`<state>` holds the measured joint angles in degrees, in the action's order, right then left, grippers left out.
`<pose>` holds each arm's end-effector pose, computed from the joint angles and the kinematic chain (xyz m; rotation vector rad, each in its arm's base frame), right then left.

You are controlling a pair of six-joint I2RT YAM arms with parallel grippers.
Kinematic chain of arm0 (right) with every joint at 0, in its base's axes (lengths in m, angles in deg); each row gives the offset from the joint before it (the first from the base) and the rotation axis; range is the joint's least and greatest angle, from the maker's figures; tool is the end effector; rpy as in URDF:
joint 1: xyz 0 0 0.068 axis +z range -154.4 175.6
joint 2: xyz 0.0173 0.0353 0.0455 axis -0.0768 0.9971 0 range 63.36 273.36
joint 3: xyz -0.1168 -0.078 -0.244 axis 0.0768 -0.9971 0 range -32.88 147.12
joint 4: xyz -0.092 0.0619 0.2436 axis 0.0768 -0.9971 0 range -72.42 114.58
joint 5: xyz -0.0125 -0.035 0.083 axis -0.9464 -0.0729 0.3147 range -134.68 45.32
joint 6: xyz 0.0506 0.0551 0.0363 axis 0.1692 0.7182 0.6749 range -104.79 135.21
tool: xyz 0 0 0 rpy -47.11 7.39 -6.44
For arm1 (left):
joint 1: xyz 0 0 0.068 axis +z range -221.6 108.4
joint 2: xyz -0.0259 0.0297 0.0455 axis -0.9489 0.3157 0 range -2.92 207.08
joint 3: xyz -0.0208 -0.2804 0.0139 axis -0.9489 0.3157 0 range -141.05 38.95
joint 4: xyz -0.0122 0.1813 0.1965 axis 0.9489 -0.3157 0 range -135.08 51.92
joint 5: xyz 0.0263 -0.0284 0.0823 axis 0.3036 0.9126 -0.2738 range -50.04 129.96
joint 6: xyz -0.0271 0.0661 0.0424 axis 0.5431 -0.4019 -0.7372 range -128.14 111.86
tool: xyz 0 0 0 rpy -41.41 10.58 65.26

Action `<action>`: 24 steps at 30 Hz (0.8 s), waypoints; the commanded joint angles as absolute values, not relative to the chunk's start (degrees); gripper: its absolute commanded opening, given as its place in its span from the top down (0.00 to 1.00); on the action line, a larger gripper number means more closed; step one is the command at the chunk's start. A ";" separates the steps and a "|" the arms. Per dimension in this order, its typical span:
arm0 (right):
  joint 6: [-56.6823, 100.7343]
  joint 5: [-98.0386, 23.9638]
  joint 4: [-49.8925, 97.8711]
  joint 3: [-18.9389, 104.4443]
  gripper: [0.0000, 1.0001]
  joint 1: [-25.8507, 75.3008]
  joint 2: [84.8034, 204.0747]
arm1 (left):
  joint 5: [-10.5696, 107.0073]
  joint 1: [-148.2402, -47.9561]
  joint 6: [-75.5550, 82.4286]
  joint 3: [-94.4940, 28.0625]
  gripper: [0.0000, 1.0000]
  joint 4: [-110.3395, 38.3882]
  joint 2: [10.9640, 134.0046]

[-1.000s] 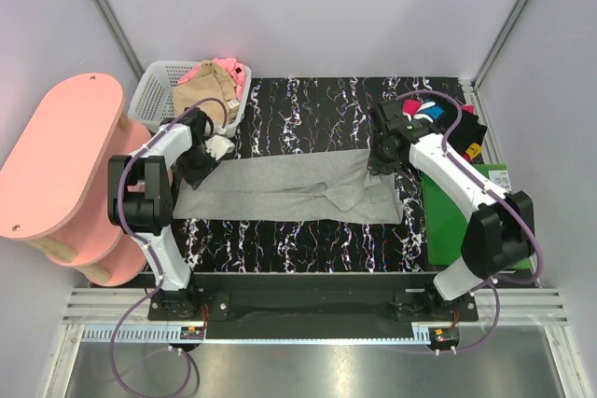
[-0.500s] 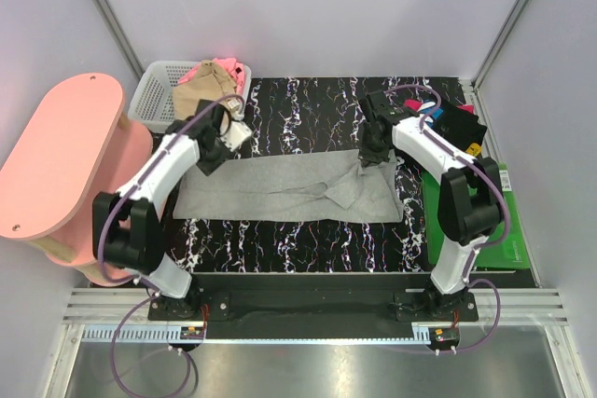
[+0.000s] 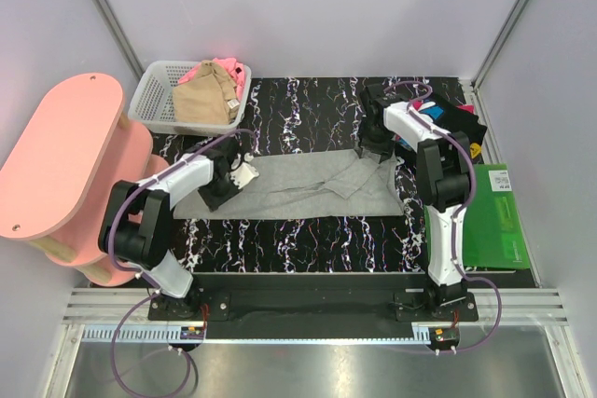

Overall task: Fold and stack the t-shirts
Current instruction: Fold the other side of the tshirt into a rectangle

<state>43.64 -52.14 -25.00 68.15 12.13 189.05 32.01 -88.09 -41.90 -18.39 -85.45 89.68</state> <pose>0.4558 0.1254 0.1442 0.3196 2.8203 -0.0209 0.2820 -0.0730 0.1453 1.2728 2.7456 0.2370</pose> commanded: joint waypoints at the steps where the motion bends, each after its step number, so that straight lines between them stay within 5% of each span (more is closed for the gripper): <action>1: 43.77 -57.15 -27.27 67.76 0.33 12.21 182.11 | 31.87 -88.03 -41.63 -16.51 0.71 -82.55 86.90; 11: 44.03 -49.78 -23.93 51.33 0.34 18.53 161.46 | 31.52 -87.69 -41.54 -13.08 0.72 -79.30 85.76; 24: 47.65 -47.48 -19.01 44.29 0.39 29.96 166.71 | 31.97 -80.21 -40.23 -18.79 0.73 -78.95 90.67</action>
